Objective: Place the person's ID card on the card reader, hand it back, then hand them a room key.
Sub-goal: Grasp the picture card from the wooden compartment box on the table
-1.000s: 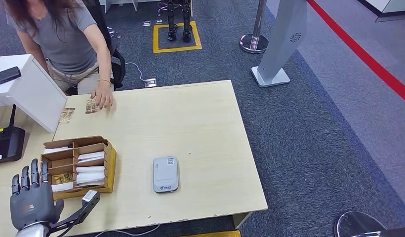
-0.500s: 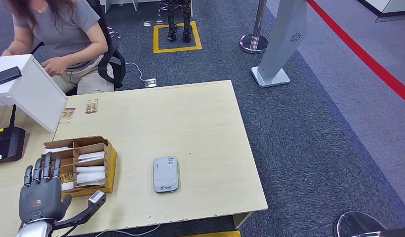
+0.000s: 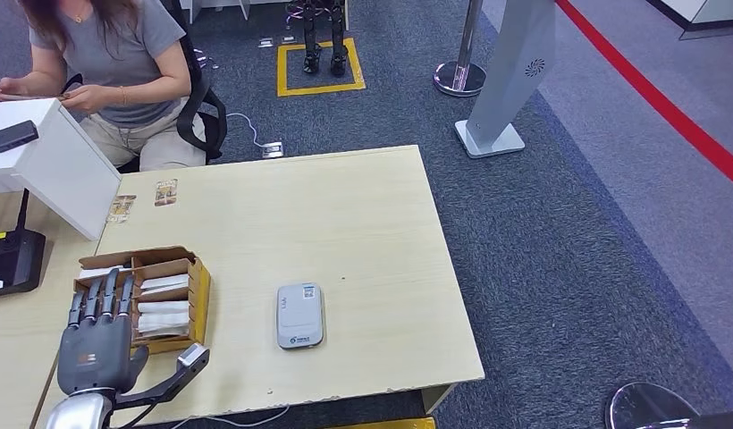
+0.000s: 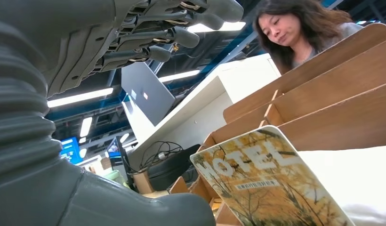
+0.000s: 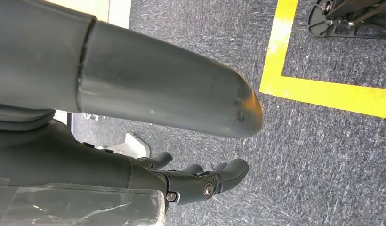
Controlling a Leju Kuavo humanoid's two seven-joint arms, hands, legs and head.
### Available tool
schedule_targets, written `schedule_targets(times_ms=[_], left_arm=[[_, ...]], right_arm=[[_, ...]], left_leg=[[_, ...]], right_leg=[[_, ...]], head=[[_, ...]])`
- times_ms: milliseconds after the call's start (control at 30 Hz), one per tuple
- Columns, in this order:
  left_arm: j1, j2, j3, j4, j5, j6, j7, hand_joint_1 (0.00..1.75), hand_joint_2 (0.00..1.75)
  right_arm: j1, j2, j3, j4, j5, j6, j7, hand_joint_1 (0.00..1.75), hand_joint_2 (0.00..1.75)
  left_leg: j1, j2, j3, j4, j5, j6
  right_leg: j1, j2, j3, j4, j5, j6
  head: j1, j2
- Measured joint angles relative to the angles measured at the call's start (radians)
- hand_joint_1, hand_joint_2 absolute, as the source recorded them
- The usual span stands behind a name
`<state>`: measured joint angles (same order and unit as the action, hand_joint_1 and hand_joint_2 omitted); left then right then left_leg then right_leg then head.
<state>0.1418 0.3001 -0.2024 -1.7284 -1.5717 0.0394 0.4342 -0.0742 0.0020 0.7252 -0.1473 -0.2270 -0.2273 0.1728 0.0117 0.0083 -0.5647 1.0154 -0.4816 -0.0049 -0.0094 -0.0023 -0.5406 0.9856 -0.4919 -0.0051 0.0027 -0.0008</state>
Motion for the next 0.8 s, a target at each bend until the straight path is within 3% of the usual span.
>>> schedule_targets(times_ms=[800], left_arm=[[-0.007,-0.003,-0.046,0.016,0.056,-0.042,-0.025,0.00,1.75]], right_arm=[[0.000,0.000,0.000,0.001,-0.013,-0.014,0.000,0.00,1.75]], left_leg=[[0.000,0.000,0.000,0.000,0.000,0.000]], right_leg=[[0.000,0.000,0.000,0.000,0.000,0.000]], head=[[0.000,0.000]])
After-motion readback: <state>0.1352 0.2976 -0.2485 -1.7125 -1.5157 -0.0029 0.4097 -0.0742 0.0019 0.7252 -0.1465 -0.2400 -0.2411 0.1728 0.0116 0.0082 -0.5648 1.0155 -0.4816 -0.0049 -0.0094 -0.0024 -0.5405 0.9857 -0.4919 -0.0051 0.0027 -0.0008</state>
